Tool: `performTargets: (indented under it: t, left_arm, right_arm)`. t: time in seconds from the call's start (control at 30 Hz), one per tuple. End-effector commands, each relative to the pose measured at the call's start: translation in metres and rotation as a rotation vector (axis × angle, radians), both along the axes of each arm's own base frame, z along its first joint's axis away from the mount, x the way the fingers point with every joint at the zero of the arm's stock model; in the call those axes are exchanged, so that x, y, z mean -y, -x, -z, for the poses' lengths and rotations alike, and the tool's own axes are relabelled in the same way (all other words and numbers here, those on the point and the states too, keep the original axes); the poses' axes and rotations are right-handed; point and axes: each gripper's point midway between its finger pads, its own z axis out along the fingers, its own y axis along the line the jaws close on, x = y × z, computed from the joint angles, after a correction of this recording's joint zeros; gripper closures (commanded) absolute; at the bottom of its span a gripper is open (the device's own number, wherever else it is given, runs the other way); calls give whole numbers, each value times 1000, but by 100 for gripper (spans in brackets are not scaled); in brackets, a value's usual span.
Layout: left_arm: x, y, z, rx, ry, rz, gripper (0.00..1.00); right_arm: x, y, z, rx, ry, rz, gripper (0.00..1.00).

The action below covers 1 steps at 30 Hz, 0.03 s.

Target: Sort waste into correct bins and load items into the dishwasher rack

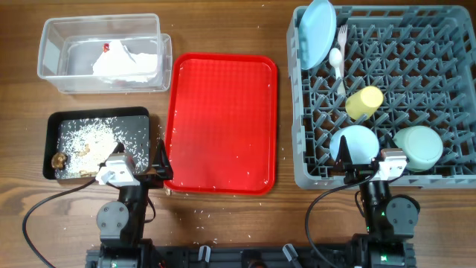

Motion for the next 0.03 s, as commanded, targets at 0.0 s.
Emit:
performTargets:
  t: [0.0]
  left_arm:
    - [1, 0, 1, 2, -19, 13, 0]
  right_arm:
    - [3, 0, -1, 5, 18, 17, 0]
